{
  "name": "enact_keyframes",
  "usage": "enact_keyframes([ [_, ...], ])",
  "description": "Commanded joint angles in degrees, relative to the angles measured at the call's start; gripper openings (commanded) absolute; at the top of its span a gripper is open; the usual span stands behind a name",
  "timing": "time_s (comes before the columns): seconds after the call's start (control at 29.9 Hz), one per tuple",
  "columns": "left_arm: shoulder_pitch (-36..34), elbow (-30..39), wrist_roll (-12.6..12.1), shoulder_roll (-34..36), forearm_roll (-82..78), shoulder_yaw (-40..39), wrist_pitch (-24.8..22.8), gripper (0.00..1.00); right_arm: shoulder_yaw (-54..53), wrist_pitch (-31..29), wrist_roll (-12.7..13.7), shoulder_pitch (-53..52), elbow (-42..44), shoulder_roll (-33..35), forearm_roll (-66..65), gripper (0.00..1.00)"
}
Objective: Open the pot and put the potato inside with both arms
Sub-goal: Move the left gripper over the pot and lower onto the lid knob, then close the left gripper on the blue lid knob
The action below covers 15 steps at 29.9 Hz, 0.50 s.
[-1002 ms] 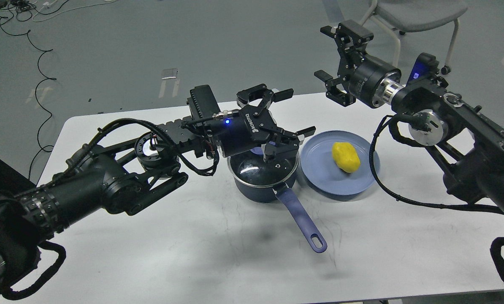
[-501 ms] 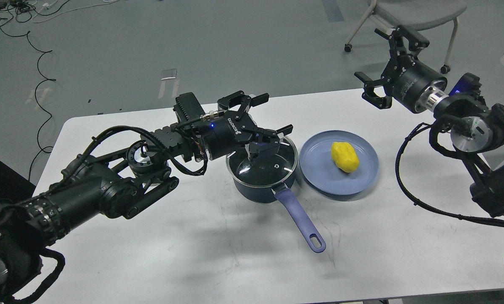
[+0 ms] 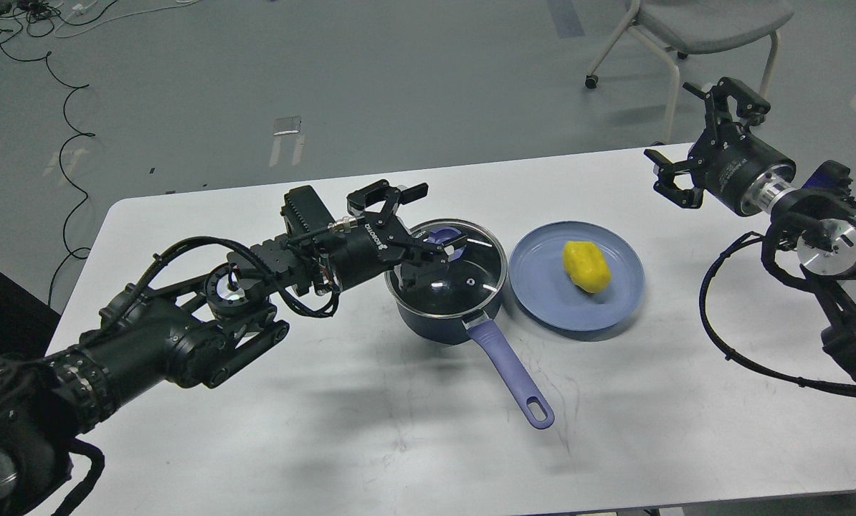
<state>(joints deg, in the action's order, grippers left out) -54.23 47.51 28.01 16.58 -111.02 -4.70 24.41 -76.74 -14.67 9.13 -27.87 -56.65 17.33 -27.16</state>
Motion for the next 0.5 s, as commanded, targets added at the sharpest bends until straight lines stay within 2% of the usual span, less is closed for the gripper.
enact_keyframes([
  [0.0,0.5,0.0,0.0,0.0,0.0,1.2,1.3,0.98,0.1,0.0,-0.1,0.0,0.4,0.5,0.0,1.0],
  [0.47,0.5,-1.1,0.0,-2.1,-0.1,1.4,1.5,0.98,0.4,0.0,-0.3,0.4,0.7,1.2,0.0,1.0],
])
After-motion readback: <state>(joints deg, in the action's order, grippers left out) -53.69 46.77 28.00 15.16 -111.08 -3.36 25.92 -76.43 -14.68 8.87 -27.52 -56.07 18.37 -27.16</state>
